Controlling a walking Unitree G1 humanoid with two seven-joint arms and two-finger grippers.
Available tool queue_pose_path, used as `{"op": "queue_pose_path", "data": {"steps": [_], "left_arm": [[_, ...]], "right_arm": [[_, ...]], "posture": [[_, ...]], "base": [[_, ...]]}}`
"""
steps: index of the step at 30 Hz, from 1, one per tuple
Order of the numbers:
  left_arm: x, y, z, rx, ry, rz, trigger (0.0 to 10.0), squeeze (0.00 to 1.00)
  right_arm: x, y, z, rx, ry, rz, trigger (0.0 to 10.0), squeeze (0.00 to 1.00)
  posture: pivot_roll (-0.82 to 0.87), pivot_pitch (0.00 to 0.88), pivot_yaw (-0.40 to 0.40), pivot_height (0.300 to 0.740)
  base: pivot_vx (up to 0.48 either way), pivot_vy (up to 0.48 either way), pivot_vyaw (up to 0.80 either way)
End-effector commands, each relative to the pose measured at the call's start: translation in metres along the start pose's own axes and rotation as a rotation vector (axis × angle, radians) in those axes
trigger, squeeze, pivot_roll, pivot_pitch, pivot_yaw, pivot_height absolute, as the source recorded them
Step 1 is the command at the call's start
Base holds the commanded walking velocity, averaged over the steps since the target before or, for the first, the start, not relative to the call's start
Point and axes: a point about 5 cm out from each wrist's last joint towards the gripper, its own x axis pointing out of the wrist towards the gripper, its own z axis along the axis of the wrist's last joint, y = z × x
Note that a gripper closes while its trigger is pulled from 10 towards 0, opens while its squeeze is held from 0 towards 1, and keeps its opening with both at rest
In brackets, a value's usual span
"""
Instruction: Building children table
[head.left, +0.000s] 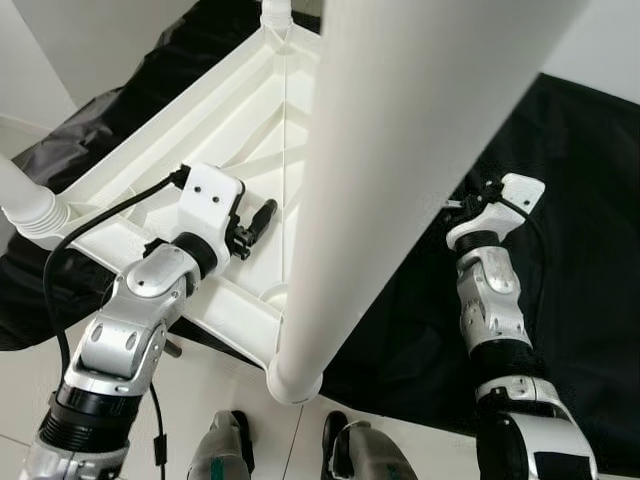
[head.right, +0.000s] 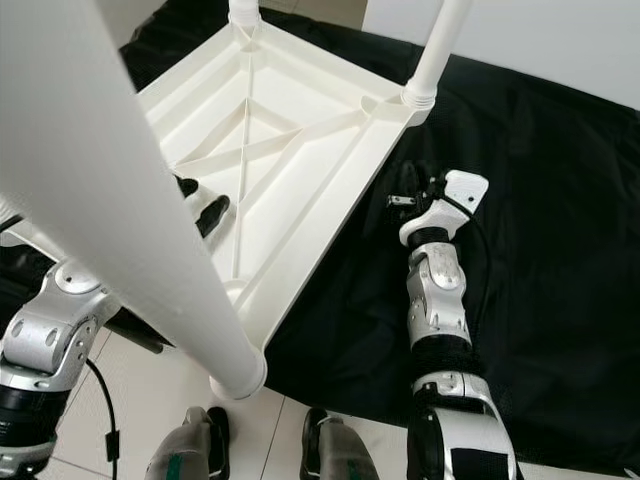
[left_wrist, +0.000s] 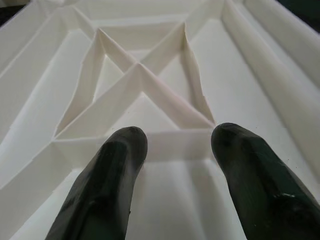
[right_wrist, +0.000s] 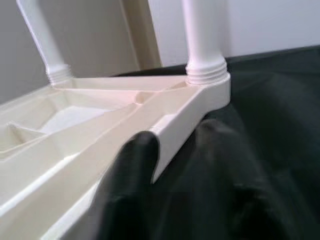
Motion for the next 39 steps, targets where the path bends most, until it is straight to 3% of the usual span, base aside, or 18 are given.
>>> {"op": "queue_pose_path", "data": {"steps": [1,4,5,6,14,21,32,38,39], "left_arm": [[-0.003,-0.002,-0.007,0.001,0.021,-0.034,10.0,0.00],[-0.007,0.004,-0.010,0.030,0.045,-0.066,10.0,0.00],[-0.008,0.005,-0.010,0.054,0.052,-0.091,10.0,0.00],[-0.008,0.004,-0.012,0.075,0.065,-0.128,10.0,0.00],[0.002,0.001,-0.022,0.158,0.137,-0.195,10.0,0.00],[0.023,-0.008,-0.029,0.178,0.182,-0.213,10.0,0.00],[0.059,-0.010,-0.026,0.215,0.210,-0.117,10.0,0.00],[0.068,-0.014,-0.023,0.209,0.197,-0.106,10.0,0.00],[0.075,-0.017,-0.020,0.204,0.187,-0.090,10.0,0.00]], "right_arm": [[-0.005,-0.003,-0.003,0.015,0.022,-0.017,10.0,1.00],[-0.013,-0.002,-0.001,0.008,0.029,-0.020,10.0,1.00],[-0.016,-0.002,-0.001,0.010,0.034,-0.012,10.0,0.56],[-0.020,-0.001,0.000,0.009,0.041,0.009,10.0,0.00],[-0.032,0.003,0.011,-0.014,0.069,0.080,10.0,0.00],[-0.036,0.004,0.028,-0.008,0.059,0.079,10.0,0.00],[-0.039,0.010,0.040,0.015,0.062,0.082,10.0,0.00],[-0.040,0.011,0.043,0.025,0.067,0.076,10.0,0.00],[-0.040,0.011,0.045,0.033,0.062,0.075,10.0,0.00]], "posture": [[0.18,0.246,-0.060,0.740],[0.17,0.244,-0.060,0.740],[0.17,0.243,-0.061,0.740],[0.17,0.240,-0.061,0.740],[0.15,0.233,-0.054,0.740],[0.13,0.228,-0.040,0.740],[0.11,0.217,-0.032,0.740],[0.11,0.215,-0.029,0.740],[0.10,0.214,-0.025,0.740]], "base": [[0.000,0.000,0.00],[0.000,0.000,0.00],[0.000,0.000,0.00],[0.000,0.000,0.00],[0.000,0.000,0.00],[0.000,0.000,0.00],[0.000,0.000,0.00],[0.000,0.000,0.00],[0.000,0.000,0.00]]}}
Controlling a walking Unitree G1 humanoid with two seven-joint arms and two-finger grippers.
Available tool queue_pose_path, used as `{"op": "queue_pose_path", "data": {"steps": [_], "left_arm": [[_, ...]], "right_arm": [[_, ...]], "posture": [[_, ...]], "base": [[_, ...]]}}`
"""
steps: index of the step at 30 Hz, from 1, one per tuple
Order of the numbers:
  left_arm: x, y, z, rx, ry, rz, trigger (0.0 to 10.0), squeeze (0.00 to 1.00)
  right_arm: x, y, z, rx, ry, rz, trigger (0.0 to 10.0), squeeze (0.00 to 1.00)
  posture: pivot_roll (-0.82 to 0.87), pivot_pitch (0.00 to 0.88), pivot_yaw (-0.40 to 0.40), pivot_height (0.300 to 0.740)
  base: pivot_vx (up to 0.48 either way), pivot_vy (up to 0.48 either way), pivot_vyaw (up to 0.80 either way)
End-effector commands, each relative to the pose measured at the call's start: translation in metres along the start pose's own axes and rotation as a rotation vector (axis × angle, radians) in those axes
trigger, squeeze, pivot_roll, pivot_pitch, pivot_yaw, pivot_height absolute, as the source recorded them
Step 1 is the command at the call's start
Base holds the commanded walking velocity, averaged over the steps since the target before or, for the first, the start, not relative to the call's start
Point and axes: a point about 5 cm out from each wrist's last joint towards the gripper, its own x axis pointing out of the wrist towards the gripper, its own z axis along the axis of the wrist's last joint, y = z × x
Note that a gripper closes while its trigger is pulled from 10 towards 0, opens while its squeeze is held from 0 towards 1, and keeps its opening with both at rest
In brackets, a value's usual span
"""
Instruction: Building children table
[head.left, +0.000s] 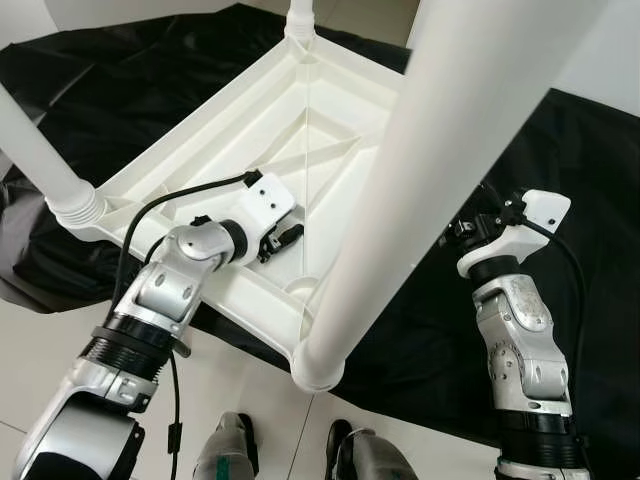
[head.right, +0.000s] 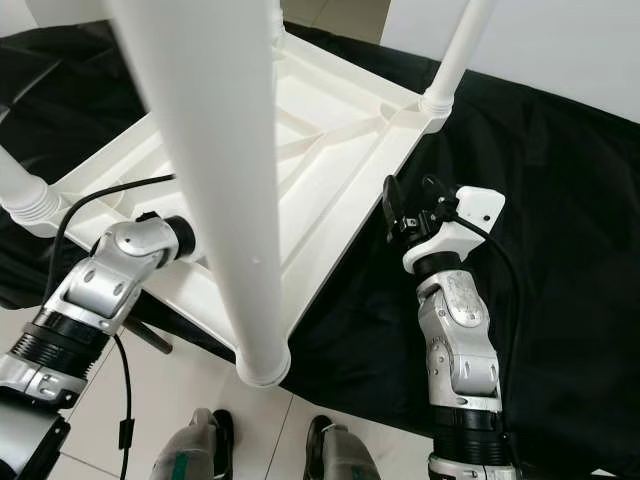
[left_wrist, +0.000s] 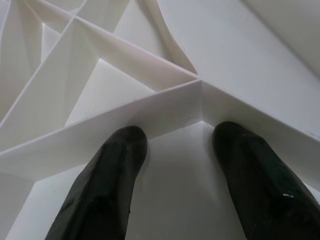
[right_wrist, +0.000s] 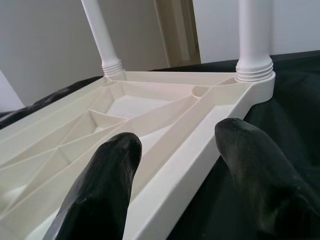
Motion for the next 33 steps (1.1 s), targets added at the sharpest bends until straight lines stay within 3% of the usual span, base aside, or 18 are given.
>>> {"op": "queue_pose_path", "data": {"steps": [1,3,8,16,20,21,23,26,33], "left_arm": [[0.013,-0.002,0.000,0.009,0.013,0.137,10.0,0.00],[0.022,-0.003,0.006,0.007,0.004,0.151,10.0,0.00],[0.028,-0.003,0.010,-0.005,-0.005,0.151,10.0,0.00],[0.050,-0.002,0.022,-0.015,-0.028,0.174,10.0,0.00],[0.054,-0.004,0.024,-0.014,-0.032,0.171,10.0,0.00],[0.059,-0.006,0.029,-0.018,-0.045,0.164,10.0,0.00],[0.059,-0.006,0.029,-0.018,-0.045,0.164,10.0,0.00],[0.067,-0.011,0.040,-0.014,-0.070,0.141,10.0,0.00],[0.072,-0.010,0.042,0.005,-0.069,0.135,10.0,0.00]], "right_arm": [[-0.003,-0.001,0.005,0.016,-0.010,-0.006,10.0,0.00],[-0.005,0.000,0.008,0.025,-0.026,0.003,10.0,0.00],[-0.008,-0.001,0.011,0.029,-0.038,0.001,10.0,0.00],[-0.032,-0.002,0.013,0.092,-0.018,0.043,10.0,0.00],[-0.037,-0.004,0.015,0.103,-0.010,0.062,10.0,0.00],[-0.048,-0.006,0.013,0.098,0.030,0.131,10.0,0.00],[-0.048,-0.006,0.013,0.098,0.030,0.131,10.0,0.00],[-0.072,-0.019,0.012,0.013,0.109,0.230,10.0,0.00],[-0.090,-0.020,0.017,-0.004,0.177,0.367,10.0,0.00]], "posture": [[0.10,0.214,-0.024,0.740],[0.10,0.217,-0.021,0.740],[0.10,0.224,-0.018,0.740],[0.07,0.235,-0.004,0.740],[0.07,0.237,-0.002,0.740],[0.07,0.237,-0.001,0.740],[0.07,0.237,-0.001,0.740],[0.04,0.243,0.004,0.740],[0.03,0.243,0.005,0.740]], "base": [[0.000,0.000,0.00],[0.000,0.000,0.00],[0.000,0.000,0.00],[0.000,0.000,0.00],[0.000,0.000,0.00],[0.000,0.000,0.00],[0.000,0.000,0.00],[0.000,0.000,0.00],[0.000,0.000,0.00]]}}
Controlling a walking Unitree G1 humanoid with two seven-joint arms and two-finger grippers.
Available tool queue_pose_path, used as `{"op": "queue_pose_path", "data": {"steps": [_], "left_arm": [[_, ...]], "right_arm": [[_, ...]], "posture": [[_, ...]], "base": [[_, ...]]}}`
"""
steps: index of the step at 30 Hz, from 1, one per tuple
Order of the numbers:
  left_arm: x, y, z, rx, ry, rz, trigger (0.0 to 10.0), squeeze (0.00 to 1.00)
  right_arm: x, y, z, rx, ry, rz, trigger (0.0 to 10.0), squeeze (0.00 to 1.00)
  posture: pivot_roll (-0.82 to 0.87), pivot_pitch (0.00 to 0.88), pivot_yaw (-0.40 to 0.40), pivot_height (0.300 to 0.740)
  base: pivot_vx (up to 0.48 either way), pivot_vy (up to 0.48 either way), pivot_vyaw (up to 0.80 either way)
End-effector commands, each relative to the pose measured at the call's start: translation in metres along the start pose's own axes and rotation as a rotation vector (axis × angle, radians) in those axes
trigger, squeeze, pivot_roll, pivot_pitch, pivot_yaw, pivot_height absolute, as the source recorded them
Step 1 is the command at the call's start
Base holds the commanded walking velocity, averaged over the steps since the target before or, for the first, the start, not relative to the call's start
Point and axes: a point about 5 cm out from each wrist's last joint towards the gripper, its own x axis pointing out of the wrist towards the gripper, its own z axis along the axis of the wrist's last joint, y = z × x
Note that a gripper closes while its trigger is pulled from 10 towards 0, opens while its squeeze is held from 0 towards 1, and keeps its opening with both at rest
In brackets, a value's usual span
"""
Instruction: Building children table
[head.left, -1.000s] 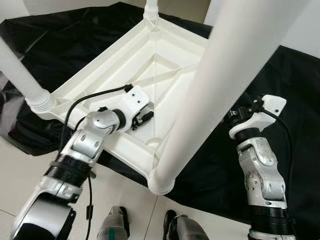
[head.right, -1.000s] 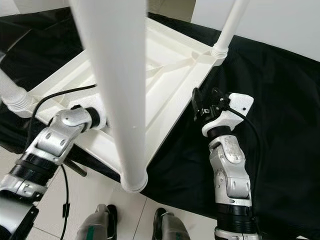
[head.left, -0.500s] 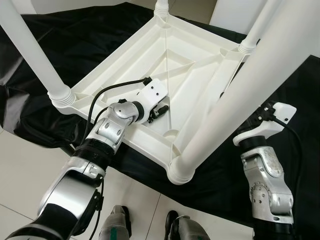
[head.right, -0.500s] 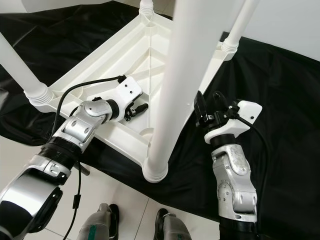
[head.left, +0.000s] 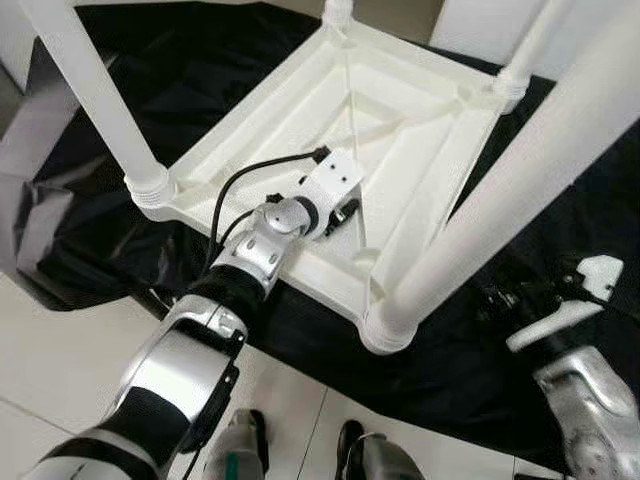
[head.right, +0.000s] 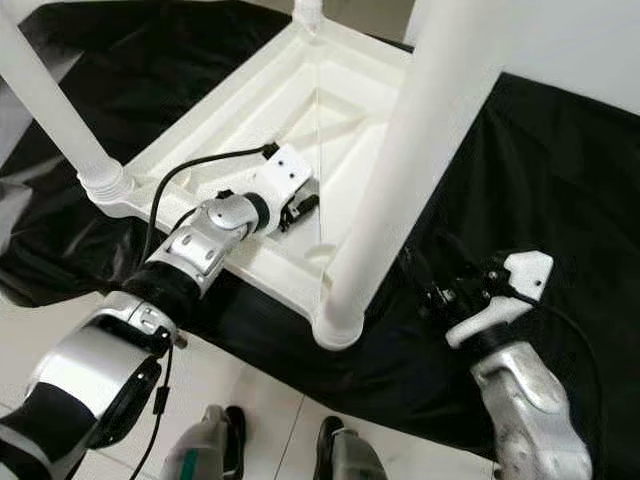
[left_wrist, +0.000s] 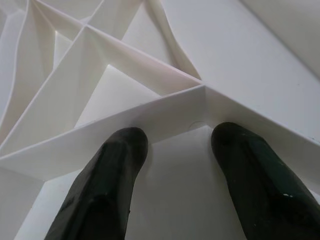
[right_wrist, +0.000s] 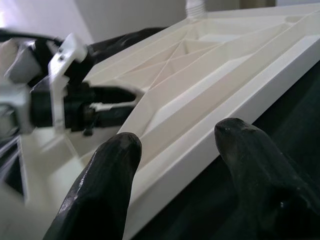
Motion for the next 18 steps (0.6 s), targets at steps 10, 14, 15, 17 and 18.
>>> {"op": "queue_pose_path", "data": {"steps": [10,14,15,17,18], "left_arm": [[0.008,0.004,0.007,0.050,-0.026,0.055,10.0,0.00],[0.009,0.003,0.009,0.056,-0.033,0.061,10.0,0.00],[0.010,0.003,0.010,0.057,-0.038,0.057,10.0,0.00],[0.010,0.003,0.010,0.057,-0.038,0.057,10.0,0.00],[0.010,0.003,0.011,0.059,-0.042,0.055,10.0,0.00]], "right_arm": [[-0.030,0.017,0.009,0.044,0.134,0.364,10.0,0.00],[-0.033,0.018,0.009,0.070,0.177,0.421,10.0,0.00],[-0.035,0.019,0.010,0.075,0.190,0.450,10.0,1.00],[-0.035,0.019,0.010,0.075,0.190,0.450,10.0,1.00],[-0.037,0.019,0.010,0.086,0.201,0.472,10.0,1.00]], "posture": [[0.01,0.240,0.005,0.740],[0.01,0.240,0.002,0.740],[0.01,0.238,0.002,0.740],[0.01,0.238,0.002,0.740],[0.01,0.238,0.002,0.740]], "base": [[0.000,0.000,0.00],[0.000,0.000,0.00],[0.000,0.000,0.00],[0.000,0.000,0.00],[0.000,0.000,0.00]]}}
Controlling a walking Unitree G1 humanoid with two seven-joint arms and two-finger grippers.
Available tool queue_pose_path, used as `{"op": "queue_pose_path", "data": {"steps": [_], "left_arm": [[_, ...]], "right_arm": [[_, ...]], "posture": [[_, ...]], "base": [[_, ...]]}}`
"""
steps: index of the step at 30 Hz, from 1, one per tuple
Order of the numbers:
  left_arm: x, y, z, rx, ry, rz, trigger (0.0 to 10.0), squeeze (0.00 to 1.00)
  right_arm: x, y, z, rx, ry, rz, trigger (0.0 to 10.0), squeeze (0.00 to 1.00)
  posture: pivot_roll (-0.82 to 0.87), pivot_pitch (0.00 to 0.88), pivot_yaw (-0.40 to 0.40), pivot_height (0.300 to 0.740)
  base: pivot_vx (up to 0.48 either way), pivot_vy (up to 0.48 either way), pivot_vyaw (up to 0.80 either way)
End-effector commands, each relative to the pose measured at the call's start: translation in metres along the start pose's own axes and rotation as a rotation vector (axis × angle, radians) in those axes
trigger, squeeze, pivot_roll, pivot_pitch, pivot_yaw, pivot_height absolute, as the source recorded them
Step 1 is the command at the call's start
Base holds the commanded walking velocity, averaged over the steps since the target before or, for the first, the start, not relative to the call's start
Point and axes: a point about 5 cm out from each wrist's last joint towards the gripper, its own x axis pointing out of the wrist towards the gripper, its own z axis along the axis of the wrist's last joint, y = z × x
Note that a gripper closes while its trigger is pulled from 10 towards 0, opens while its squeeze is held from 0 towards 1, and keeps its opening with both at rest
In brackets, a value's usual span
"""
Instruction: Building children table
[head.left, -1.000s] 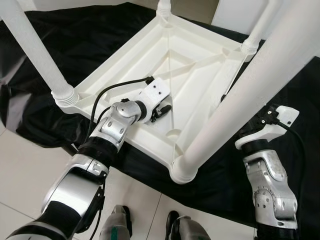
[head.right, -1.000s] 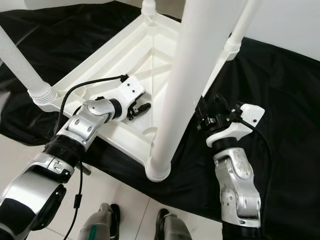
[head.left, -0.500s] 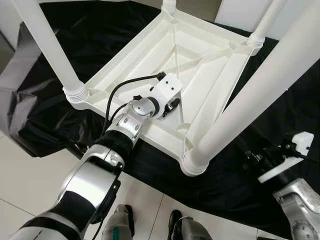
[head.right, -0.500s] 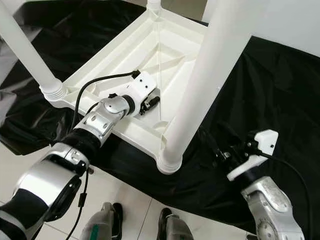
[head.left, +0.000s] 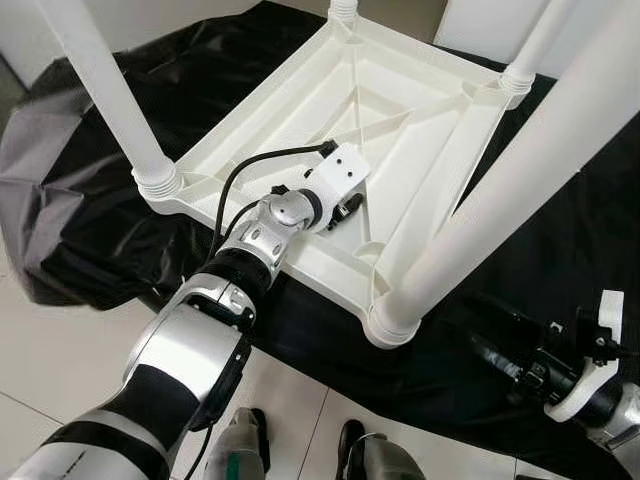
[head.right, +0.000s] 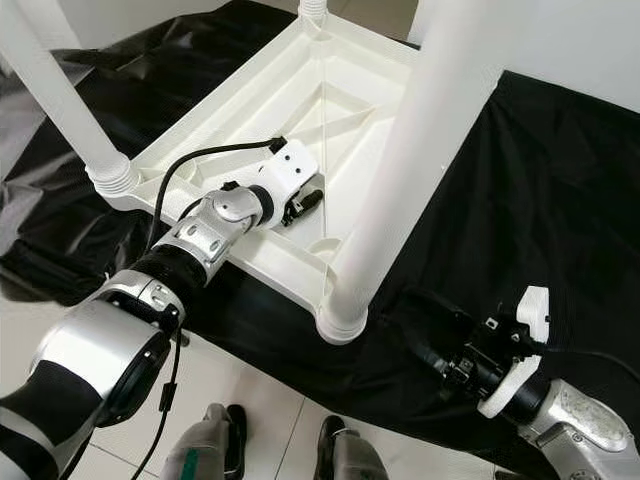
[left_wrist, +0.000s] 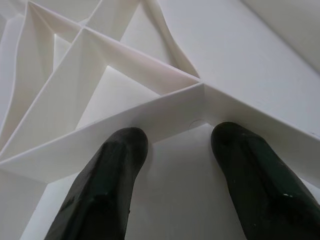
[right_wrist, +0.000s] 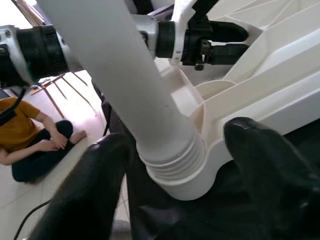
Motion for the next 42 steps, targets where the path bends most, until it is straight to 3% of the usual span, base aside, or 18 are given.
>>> {"op": "queue_pose_path", "data": {"steps": [1,5,6,13,18,23,26,29,31,33,34,38,42], "left_arm": [[0.002,0.001,0.007,0.024,-0.031,0.071,10.0,0.00],[0.003,0.000,0.013,0.004,-0.063,0.049,10.0,0.00],[0.003,0.000,0.015,-0.010,-0.076,0.037,10.0,0.00],[0.000,-0.002,0.020,-0.057,-0.127,-0.015,10.0,0.00],[-0.010,-0.005,0.025,-0.102,-0.179,-0.103,10.0,0.00],[-0.033,-0.008,0.026,-0.158,-0.217,-0.173,10.0,0.00],[-0.045,-0.009,0.021,-0.181,-0.217,-0.178,10.0,0.00],[-0.058,-0.009,0.017,-0.209,-0.212,-0.191,10.0,0.00],[-0.058,-0.009,0.017,-0.209,-0.212,-0.191,10.0,0.00],[-0.074,-0.011,0.012,-0.232,-0.205,-0.208,10.0,0.00],[-0.074,-0.011,0.012,-0.232,-0.205,-0.208,10.0,0.00],[-0.098,-0.018,0.002,-0.271,-0.185,-0.253,10.0,0.00],[-0.105,-0.019,0.001,-0.285,-0.179,-0.265,10.0,0.00]], "right_arm": [[-0.004,0.003,0.000,0.022,0.016,0.035,10.0,1.00],[-0.003,0.005,0.006,-0.022,0.041,0.108,10.0,1.00],[-0.001,0.005,0.007,-0.037,0.043,0.124,10.0,0.00],[0.006,0.007,0.007,-0.070,0.050,0.186,10.0,0.00],[0.019,0.008,0.005,-0.084,0.027,0.249,10.0,0.00],[0.035,0.005,-0.002,-0.117,0.010,0.270,10.0,0.00],[0.045,0.003,-0.004,-0.155,-0.023,0.243,10.0,0.00],[0.054,0.004,-0.009,-0.155,-0.032,0.232,10.0,0.00],[0.054,0.004,-0.009,-0.155,-0.032,0.232,10.0,0.00],[0.061,0.008,-0.013,-0.146,-0.063,0.208,10.0,0.00],[0.061,0.008,-0.013,-0.146,-0.063,0.208,10.0,0.00],[0.071,0.008,-0.015,-0.139,-0.134,0.053,10.0,0.00],[0.073,0.007,-0.015,-0.136,-0.150,0.005,10.0,0.00]], "posture": [[0.01,0.238,0.002,0.740],[0.02,0.231,0.002,0.740],[0.02,0.231,0.002,0.740],[0.04,0.226,0.002,0.740],[0.07,0.224,-0.002,0.740],[0.09,0.224,-0.007,0.740],[0.11,0.223,-0.016,0.740],[0.12,0.225,-0.024,0.740],[0.12,0.225,-0.024,0.740],[0.13,0.226,-0.030,0.740],[0.13,0.226,-0.030,0.740],[0.13,0.232,-0.042,0.740],[0.13,0.233,-0.041,0.740]], "base": [[0.000,0.000,0.00],[0.000,0.000,0.00],[0.000,0.000,0.00],[0.000,0.000,0.00],[0.000,0.000,0.00],[0.000,0.000,0.00],[0.000,0.000,0.00],[0.000,0.000,0.00],[0.000,0.000,0.00],[0.000,0.000,0.00],[0.000,0.000,0.00],[0.000,0.000,0.00],[0.000,0.000,0.00]]}}
